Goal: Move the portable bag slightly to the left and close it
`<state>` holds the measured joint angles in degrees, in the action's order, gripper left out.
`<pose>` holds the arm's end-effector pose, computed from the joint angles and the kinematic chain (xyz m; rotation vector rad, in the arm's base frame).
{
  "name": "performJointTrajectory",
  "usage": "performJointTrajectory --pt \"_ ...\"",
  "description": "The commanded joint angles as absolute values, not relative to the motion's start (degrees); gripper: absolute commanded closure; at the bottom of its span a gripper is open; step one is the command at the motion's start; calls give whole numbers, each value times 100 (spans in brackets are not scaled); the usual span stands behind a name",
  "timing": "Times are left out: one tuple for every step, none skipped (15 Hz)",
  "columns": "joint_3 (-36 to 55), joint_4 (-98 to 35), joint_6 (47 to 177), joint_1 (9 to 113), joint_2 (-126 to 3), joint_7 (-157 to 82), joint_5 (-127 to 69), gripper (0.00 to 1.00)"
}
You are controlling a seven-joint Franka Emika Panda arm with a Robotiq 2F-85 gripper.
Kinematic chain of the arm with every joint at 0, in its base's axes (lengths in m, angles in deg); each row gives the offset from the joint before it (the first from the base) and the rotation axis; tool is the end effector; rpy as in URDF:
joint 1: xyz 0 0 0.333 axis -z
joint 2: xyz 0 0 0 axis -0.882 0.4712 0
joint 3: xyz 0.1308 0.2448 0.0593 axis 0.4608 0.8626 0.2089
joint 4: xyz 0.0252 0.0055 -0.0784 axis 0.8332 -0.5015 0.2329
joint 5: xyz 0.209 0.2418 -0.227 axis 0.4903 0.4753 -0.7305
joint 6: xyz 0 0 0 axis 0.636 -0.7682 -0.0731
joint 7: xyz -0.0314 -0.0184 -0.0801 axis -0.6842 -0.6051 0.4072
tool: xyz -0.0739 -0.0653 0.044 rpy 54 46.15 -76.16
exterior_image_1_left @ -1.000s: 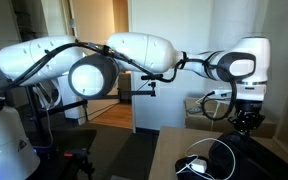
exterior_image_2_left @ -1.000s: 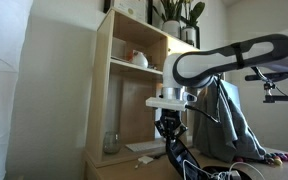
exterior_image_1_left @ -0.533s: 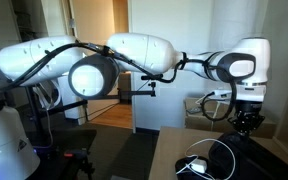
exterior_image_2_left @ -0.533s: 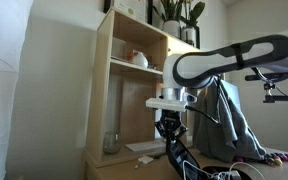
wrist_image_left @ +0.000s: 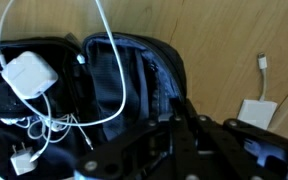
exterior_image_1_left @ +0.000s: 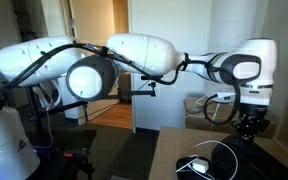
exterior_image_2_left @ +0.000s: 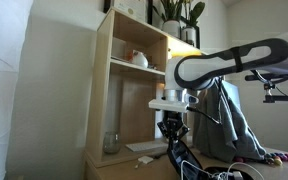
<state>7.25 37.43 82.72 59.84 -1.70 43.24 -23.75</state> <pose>0.7857 -0.0005 0.2386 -2.2910 2.1133 -0.1930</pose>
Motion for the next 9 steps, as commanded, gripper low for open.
performJointTrajectory --pt "682 4005 8275 6078 -84 4347 -2395 99" --pt "698 4048 8265 6104 -74 4283 -2390 99" --pt "777 4271 8188 6147 36 4365 -2479 99" --pt "784 4279 8168 6152 37 4322 -2488 99" --pt "782 4307 8184 6155 58 4298 -2502 99" --pt "797 4338 8184 6150 106 4274 -2502 99" --pt "720 4287 8179 6117 119 4168 -2426 99" --pt "710 3991 8294 6086 14 4147 -2438 99" --pt "722 4032 8236 6087 95 4108 -2422 99"
